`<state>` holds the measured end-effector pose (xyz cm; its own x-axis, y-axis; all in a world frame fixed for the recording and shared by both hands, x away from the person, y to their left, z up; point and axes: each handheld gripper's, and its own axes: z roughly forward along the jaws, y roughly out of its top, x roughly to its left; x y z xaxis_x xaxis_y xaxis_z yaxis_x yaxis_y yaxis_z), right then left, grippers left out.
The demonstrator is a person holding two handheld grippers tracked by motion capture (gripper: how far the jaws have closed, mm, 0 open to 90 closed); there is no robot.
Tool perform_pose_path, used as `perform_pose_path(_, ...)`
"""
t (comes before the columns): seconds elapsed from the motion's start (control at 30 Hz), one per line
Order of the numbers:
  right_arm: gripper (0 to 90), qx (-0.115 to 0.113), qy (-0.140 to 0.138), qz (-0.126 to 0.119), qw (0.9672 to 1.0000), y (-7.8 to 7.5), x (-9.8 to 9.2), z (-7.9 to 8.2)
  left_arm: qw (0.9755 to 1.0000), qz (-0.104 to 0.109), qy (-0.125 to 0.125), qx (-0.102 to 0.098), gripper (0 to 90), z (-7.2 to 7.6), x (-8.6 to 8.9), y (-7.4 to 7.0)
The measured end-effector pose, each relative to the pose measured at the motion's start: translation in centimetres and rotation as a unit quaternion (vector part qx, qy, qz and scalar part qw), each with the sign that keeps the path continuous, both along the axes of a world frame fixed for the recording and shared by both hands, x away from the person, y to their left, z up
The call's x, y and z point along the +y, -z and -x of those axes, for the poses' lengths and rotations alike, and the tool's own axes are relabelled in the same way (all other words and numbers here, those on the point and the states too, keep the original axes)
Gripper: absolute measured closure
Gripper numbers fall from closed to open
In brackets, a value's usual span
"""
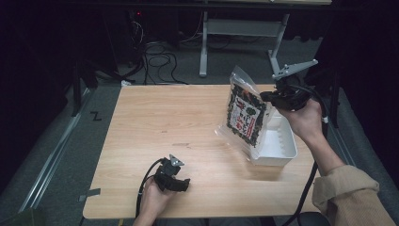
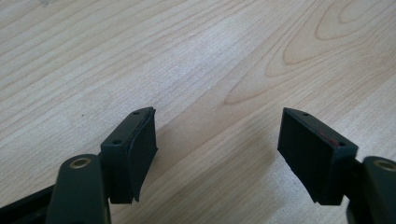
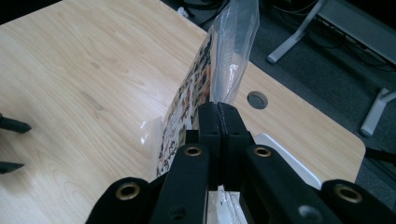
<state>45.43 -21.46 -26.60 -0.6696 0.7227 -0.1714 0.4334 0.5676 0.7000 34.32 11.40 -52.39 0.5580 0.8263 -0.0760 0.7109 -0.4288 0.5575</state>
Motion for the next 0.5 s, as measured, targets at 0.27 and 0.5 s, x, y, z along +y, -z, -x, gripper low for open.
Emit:
perform_pose_path(0.27, 90.0, -0.023, 0.022, 0.0, 0.9995, -0.8, -0.4, -0.8, 1.0, 0.003, -0.002, -0.002, 28.5, 0.0, 0.0, 0.0)
perform_pose_path(0.5, 90.0, -0.037, 0.051, 0.006, 0.998, -1.2, -1.6, -1.4, 1.0, 0.004, -0.002, -0.002, 28.5, 0.0, 0.1, 0.0)
